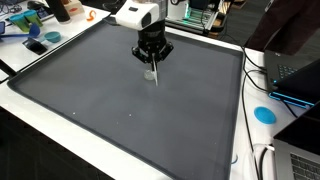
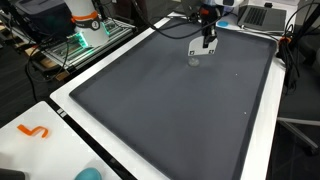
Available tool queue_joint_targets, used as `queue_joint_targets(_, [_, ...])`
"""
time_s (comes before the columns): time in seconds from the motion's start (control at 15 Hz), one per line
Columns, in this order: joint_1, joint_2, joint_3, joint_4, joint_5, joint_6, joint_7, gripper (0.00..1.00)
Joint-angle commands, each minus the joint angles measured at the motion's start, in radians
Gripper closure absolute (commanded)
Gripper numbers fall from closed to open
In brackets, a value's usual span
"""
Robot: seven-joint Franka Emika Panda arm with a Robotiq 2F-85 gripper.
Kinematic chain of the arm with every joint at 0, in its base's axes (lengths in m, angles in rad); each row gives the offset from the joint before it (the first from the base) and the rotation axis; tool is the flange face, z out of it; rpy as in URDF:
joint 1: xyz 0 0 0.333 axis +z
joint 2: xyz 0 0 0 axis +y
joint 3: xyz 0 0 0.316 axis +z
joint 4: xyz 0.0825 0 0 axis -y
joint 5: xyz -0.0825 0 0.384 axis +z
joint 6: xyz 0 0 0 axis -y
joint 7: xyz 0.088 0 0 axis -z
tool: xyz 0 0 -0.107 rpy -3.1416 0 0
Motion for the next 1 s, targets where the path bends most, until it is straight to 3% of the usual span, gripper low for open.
queue_joint_targets(0.0, [-0.010, 0.041, 0.018, 0.043, -0.006, -0.003, -0.022, 0.99])
queue_joint_targets(0.93, [-0.041, 0.098, 0.030, 0.052, 0.005, 0.017, -0.075, 0.99])
